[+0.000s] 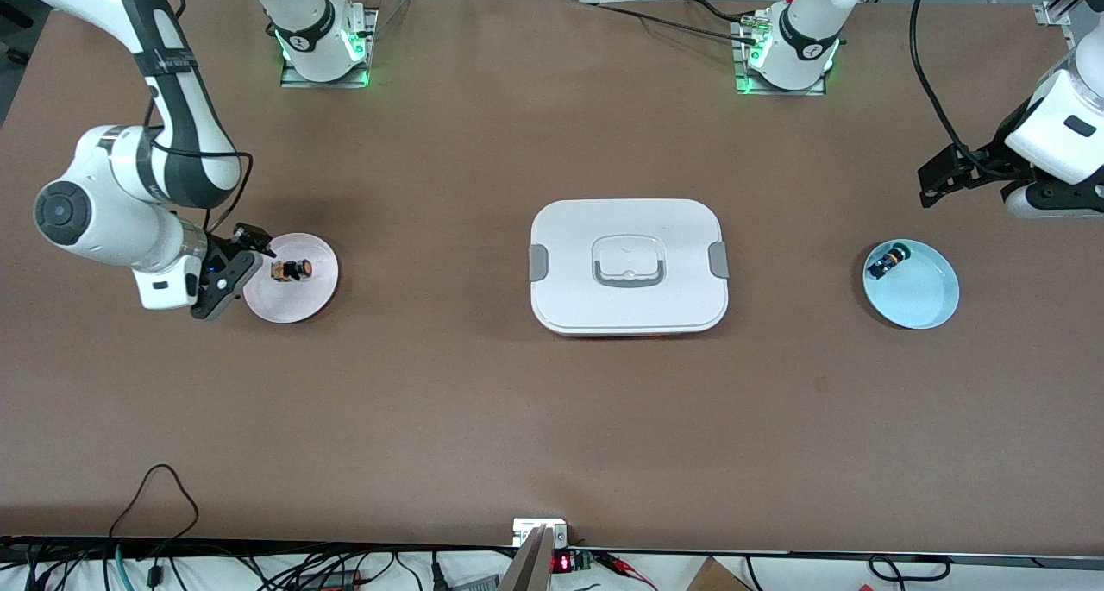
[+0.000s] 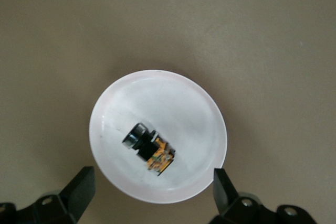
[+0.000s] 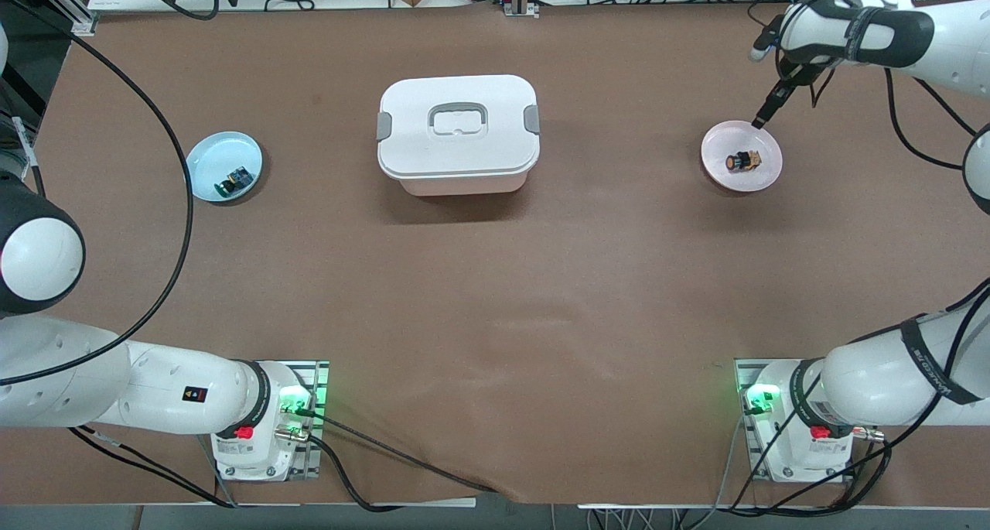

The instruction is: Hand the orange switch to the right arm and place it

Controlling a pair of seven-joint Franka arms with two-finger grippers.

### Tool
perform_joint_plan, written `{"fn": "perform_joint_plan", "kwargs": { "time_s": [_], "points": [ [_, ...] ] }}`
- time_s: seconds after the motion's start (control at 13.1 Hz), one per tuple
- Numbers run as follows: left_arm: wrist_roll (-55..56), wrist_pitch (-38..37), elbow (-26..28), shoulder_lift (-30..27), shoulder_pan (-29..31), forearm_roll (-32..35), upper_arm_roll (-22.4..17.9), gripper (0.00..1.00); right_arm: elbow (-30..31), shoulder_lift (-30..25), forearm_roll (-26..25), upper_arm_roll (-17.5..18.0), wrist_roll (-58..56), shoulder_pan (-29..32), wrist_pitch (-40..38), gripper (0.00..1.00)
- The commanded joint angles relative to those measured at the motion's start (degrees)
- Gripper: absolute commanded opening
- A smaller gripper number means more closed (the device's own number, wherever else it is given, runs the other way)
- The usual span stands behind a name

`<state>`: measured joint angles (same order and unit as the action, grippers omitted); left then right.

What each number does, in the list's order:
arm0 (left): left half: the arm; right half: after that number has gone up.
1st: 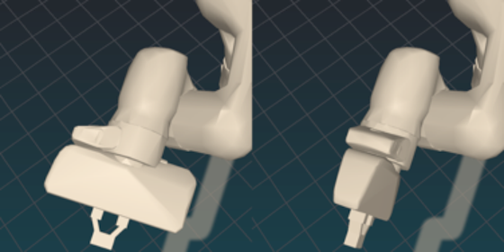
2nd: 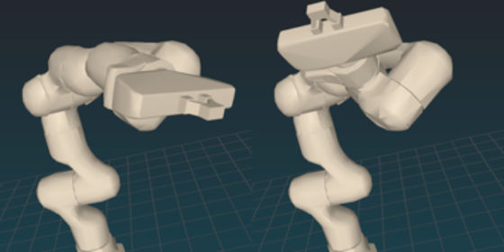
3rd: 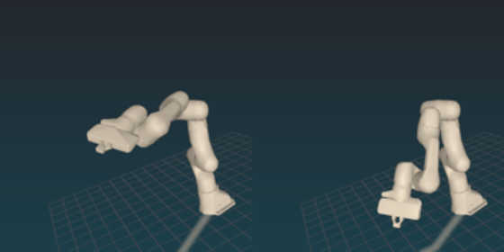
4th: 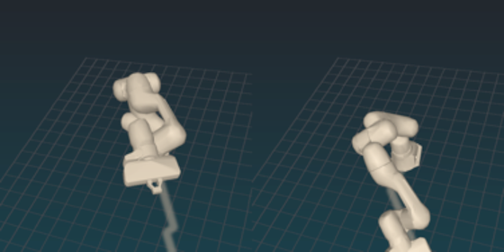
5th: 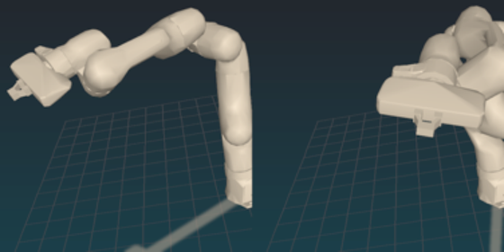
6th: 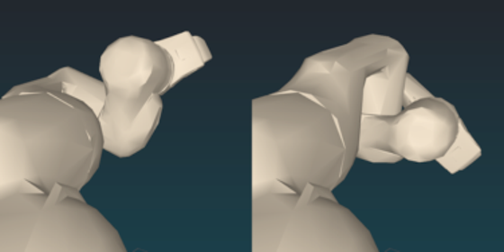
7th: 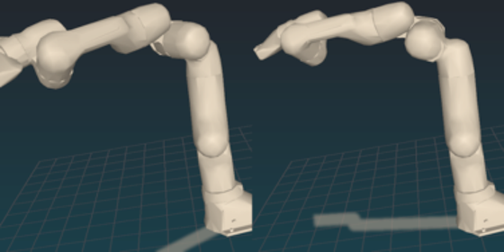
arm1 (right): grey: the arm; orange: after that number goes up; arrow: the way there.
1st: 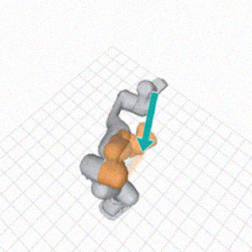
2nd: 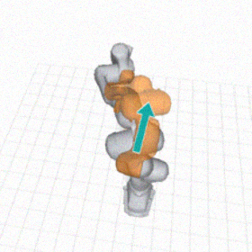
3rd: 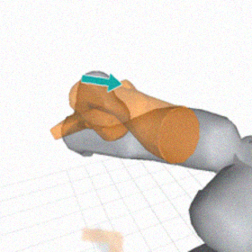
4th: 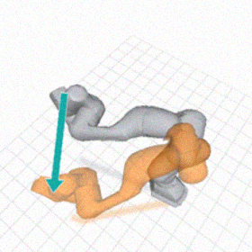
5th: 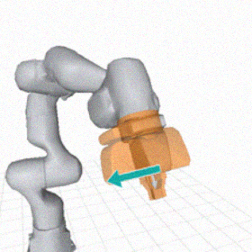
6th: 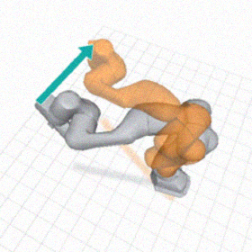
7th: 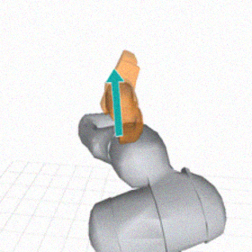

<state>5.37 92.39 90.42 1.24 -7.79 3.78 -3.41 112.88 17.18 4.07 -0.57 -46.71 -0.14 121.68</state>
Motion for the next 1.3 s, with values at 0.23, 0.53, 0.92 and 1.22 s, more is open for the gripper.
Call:
{"fn": "perform_joint_plan", "kwargs": {
  "time_s": [0.23,0.53,0.92,1.22],
  "points": [
    [-0.36,-1.33,-1.74,0.43,0.58,-0.18,0.60,1.00,-4.24,-2.67,0.68,0.66,28.48,-0.30,-10.57,1.00],
    [-0.27,-1.33,-1.83,0.43,0.49,-0.18,0.60,1.00,-11.17,-3.55,0.68,0.75,42.55,-1.44,-22.50,1.00],
    [-0.19,-1.33,-1.74,0.43,0.58,-0.27,0.60,1.00,-23.03,-4.79,-2.12,0.49,44.69,-3.64,-34.30,1.00],
    [-0.19,-1.33,-1.83,0.43,0.58,-0.18,0.60,1.00,-27.27,-5.66,-5.21,-2.93,45.21,-3.82,-30.63,1.00]
  ]
}}
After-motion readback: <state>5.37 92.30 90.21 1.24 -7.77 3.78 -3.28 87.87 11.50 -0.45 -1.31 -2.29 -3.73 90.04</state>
